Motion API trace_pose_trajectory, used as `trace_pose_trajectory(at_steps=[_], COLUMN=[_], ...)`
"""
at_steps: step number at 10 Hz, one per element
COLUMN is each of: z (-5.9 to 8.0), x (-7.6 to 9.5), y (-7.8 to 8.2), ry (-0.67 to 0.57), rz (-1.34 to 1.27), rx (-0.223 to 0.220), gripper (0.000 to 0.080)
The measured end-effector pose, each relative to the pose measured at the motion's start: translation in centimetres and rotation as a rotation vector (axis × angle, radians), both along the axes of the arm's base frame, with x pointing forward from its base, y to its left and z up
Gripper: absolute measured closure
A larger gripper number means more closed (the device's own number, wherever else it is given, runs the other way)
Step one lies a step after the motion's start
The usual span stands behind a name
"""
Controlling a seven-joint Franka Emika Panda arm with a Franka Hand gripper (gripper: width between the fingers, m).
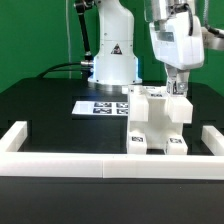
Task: Assemble chair
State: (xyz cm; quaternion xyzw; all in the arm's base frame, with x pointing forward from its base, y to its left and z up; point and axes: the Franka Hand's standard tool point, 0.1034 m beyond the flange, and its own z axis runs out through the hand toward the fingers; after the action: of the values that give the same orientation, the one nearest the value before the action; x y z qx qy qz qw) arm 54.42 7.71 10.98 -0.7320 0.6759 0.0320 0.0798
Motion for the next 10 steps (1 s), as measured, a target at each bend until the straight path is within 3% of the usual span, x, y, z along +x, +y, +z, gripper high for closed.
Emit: trace_pose_trajectory(at_steps=[1,2,7,10], z=[0.0,0.04,0.09,0.21], x=[0.06,0.01,0.04,0.07], y=[0.02,0.16,0.08,0.1], ry=[-0.006,-0.006,-0.068,-0.095], rz=[0.036,0.094,0.49,0.872], rx=[-0.002,-0.004,-0.024,-0.085], gripper=[0.0219,0.0172,0.015,0.015])
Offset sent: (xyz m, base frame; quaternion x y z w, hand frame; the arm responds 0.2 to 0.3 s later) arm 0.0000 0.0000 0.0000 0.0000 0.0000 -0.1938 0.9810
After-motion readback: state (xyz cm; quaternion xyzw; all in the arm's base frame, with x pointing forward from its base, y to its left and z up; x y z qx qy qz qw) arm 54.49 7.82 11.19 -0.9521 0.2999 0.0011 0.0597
